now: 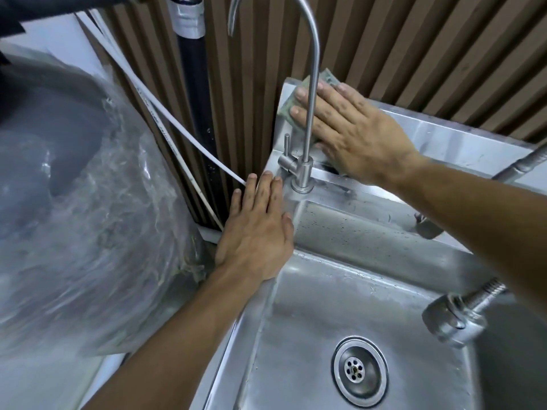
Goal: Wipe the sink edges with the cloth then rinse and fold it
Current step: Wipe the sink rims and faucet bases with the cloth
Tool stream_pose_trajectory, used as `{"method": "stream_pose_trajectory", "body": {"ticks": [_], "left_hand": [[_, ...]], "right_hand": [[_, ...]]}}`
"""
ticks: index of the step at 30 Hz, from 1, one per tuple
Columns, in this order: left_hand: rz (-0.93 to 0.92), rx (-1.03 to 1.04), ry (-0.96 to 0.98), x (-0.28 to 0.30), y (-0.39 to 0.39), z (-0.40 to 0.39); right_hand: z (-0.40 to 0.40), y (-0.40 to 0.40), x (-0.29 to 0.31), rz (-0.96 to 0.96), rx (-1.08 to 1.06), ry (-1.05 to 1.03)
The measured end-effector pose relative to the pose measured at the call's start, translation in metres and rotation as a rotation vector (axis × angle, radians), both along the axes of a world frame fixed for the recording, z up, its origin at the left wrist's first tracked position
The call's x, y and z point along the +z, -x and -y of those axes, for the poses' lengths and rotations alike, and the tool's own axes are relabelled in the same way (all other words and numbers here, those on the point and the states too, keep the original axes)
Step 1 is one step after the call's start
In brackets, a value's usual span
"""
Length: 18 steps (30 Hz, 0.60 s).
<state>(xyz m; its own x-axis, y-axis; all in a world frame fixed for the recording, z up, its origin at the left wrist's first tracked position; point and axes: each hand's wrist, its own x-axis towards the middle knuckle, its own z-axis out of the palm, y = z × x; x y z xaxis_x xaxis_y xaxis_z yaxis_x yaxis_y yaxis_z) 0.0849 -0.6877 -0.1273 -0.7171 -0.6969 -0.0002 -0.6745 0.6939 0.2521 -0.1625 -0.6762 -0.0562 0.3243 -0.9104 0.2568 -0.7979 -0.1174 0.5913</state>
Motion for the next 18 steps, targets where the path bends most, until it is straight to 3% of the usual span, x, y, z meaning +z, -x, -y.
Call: {"method": "stream_pose_trajectory", "body": {"ticks": [3, 11, 18], "left_hand": [[0.015, -0.063, 0.041, 0.002, -0.004, -0.007], [0.017, -0.090, 0.088, -0.001, -0.003, -0.006], [0.005, -0.095, 0.084, -0.001, -0.007, -0.008]], "right_hand": [[-0.014, 0.004, 0.005, 0.031, -0.032, -0.022], [0.030, -0.041, -0.018, 0.171, -0.089, 0.205], [-0.013, -0.003, -0.022, 0.101, -0.096, 0.170]]}}
